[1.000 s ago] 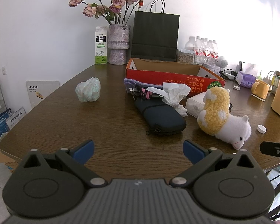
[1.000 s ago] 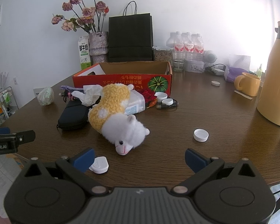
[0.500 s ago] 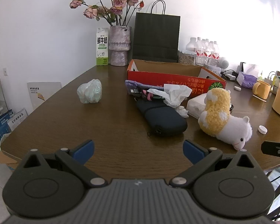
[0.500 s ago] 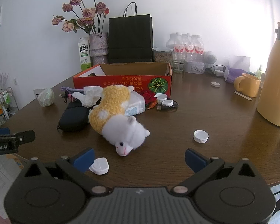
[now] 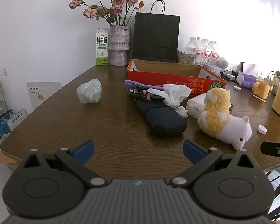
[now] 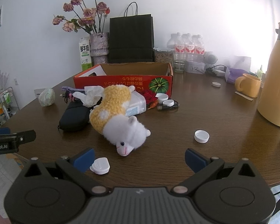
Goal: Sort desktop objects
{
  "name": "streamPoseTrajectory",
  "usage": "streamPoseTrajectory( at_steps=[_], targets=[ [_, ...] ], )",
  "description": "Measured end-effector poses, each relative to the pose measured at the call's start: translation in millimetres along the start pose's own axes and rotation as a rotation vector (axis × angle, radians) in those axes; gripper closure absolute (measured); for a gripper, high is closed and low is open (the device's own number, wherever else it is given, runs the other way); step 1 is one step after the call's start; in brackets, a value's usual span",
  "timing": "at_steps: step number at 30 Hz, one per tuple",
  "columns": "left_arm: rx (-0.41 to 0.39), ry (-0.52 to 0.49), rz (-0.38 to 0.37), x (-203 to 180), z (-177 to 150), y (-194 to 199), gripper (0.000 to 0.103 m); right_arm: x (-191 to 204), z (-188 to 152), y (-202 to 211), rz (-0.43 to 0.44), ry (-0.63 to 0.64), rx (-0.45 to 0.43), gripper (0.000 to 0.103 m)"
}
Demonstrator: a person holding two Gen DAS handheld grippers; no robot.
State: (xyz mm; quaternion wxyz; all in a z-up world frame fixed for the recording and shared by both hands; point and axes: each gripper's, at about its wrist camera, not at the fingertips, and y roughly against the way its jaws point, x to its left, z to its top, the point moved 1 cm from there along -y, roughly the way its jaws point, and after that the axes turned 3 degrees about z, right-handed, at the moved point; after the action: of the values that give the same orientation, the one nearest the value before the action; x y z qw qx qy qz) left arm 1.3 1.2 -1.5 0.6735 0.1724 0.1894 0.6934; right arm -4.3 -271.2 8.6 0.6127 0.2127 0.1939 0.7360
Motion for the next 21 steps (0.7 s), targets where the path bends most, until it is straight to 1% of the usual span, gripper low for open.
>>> streamPoseTrajectory(
  at_steps=[4,8,11,17,21],
  targets=[
    [0.003,-0.013,-0.016,-6,0,-1,0.0,-2,-1,-2,-0.003,0.0,0.007,0.0],
    [0.008,-0.045,-0.049,-20,-1,-3,0.0,-9,-4,-3,-0.015,-0.003,0.012,0.0],
    [0.012,-0.061,-0.059,-29,-1,-6,0.0,-15,-6,-5,-0.025,-0.001,0.017,0.0],
    [0.025,-0.038,-0.036,-34,6,-22,0.0,-33,-6,-14,-0.051,-0.001,0.012,0.0],
    [0.03,-0.033,-0.015,-37,13,-33,0.0,-49,-3,-27,-0.073,-0.001,0.015,0.001]
  ],
)
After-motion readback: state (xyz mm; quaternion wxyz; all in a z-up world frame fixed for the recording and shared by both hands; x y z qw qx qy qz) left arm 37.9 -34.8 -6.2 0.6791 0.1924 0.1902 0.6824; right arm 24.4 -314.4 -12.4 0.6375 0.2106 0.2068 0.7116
